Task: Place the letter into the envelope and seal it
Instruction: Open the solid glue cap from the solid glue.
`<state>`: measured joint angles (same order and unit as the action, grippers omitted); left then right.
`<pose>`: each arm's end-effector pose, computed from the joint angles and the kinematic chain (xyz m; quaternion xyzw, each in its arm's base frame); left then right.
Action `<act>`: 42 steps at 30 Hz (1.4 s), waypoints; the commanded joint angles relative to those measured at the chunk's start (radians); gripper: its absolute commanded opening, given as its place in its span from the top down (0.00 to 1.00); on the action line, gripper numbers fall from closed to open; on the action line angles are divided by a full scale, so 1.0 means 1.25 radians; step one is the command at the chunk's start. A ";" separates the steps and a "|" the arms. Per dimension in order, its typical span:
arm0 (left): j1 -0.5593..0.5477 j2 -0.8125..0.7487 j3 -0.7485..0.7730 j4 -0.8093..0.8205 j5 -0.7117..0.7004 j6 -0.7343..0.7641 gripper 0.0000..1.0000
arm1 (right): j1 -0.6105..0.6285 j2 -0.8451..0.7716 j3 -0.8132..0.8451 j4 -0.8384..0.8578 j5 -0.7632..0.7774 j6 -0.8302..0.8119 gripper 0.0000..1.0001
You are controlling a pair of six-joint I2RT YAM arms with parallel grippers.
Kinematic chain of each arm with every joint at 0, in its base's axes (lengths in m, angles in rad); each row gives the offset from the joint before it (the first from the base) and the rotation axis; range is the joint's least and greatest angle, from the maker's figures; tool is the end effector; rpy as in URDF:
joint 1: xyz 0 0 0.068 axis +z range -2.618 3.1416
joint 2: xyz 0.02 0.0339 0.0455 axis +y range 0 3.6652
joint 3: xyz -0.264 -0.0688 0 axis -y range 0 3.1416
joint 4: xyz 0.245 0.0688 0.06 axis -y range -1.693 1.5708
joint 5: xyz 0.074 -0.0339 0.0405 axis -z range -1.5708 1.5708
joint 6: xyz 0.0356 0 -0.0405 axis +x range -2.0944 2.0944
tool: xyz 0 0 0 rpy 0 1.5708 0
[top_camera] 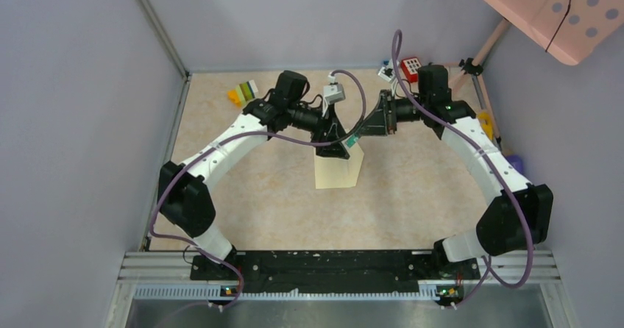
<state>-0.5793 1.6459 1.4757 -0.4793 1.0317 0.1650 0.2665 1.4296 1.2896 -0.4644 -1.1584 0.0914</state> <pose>0.2887 -0.2253 0.3386 0.4876 0.6461 -0.5119 0.2875 0.2870 0.1122 0.3499 -0.3181 0.7160 0.5462 0.2964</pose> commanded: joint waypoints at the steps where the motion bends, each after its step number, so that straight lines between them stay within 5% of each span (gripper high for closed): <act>1: -0.007 0.009 0.032 0.014 0.022 -0.001 0.11 | 0.013 0.001 0.003 0.047 -0.056 0.011 0.91; 12: -0.022 0.020 0.015 0.040 0.044 -0.034 0.69 | 0.030 0.022 0.010 0.030 -0.023 -0.010 0.89; 16: -0.022 0.016 0.009 0.058 0.034 -0.058 0.94 | 0.031 0.018 0.006 0.053 -0.019 0.009 0.77; 23: -0.005 -0.007 -0.051 0.202 0.016 -0.219 0.96 | 0.025 -0.052 -0.048 0.196 0.035 0.095 0.37; 27: 0.036 -0.026 -0.115 0.385 0.037 -0.392 0.96 | 0.005 -0.120 -0.165 0.424 0.058 0.238 0.19; 33: 0.070 -0.031 -0.222 0.702 0.075 -0.652 0.96 | -0.001 -0.187 -0.346 0.806 0.126 0.475 0.20; 38: 0.067 -0.023 -0.342 1.105 0.072 -0.891 0.96 | 0.001 -0.187 -0.430 1.002 0.217 0.544 0.25; 42: 0.057 -0.022 -0.345 1.105 0.073 -0.886 0.97 | 0.008 -0.145 -0.420 1.009 0.241 0.553 0.27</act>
<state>-0.4965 1.6577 1.0435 0.6415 1.1027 -0.8238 0.2726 1.2201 0.7467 0.6140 -0.9268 0.7174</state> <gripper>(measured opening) 0.274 0.745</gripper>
